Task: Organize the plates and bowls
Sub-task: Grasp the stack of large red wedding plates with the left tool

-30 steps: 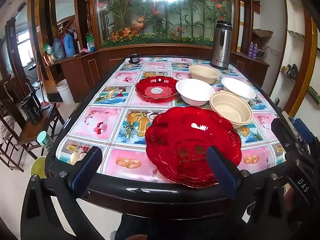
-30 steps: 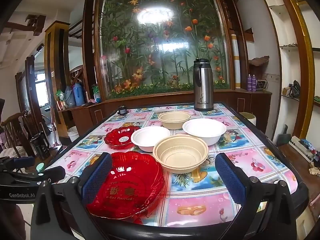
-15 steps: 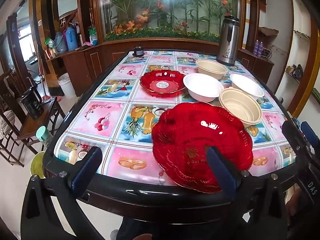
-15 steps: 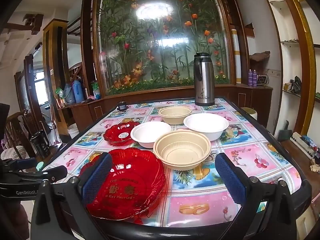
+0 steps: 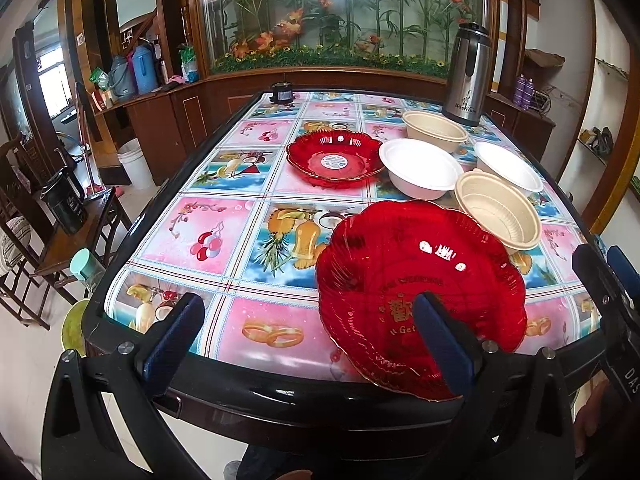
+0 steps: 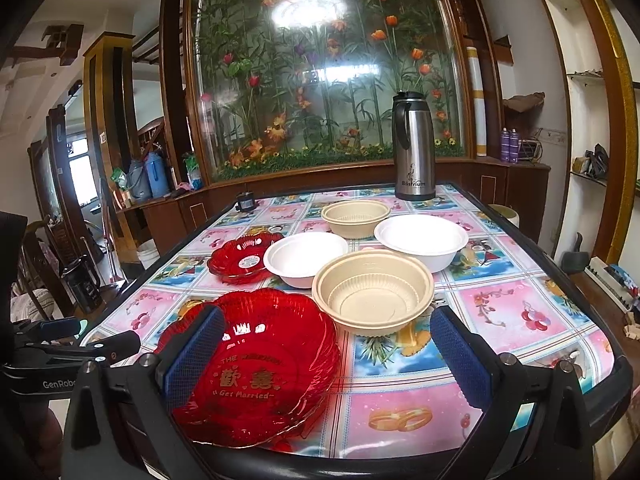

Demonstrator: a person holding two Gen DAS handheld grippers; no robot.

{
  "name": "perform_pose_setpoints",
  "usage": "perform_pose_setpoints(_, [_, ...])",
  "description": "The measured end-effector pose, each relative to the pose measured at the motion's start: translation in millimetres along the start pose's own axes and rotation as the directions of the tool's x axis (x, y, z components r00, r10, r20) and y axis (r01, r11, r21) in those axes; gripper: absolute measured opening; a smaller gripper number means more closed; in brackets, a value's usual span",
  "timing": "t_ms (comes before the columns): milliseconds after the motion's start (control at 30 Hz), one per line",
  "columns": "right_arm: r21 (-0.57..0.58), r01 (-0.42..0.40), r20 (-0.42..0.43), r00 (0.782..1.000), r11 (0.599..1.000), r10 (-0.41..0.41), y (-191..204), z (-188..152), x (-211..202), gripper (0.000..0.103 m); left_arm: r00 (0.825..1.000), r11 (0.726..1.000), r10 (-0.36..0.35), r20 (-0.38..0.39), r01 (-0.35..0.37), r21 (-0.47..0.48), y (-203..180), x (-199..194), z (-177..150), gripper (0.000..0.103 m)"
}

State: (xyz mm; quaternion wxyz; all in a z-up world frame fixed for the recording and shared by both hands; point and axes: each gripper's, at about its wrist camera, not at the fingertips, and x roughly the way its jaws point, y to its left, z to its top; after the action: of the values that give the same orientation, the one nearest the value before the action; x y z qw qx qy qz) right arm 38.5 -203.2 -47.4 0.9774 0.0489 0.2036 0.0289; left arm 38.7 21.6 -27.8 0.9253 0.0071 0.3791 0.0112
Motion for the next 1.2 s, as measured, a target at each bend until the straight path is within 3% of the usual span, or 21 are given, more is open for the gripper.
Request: perform_pose_setpoints(1200, [0.036,-0.013,-0.069,0.997,0.999,0.016,-9.1,-0.3,29.5,0.103,0.999,0.999,0.021,-0.049,-0.02,0.025,-6.8,21.3,9.9,0.103])
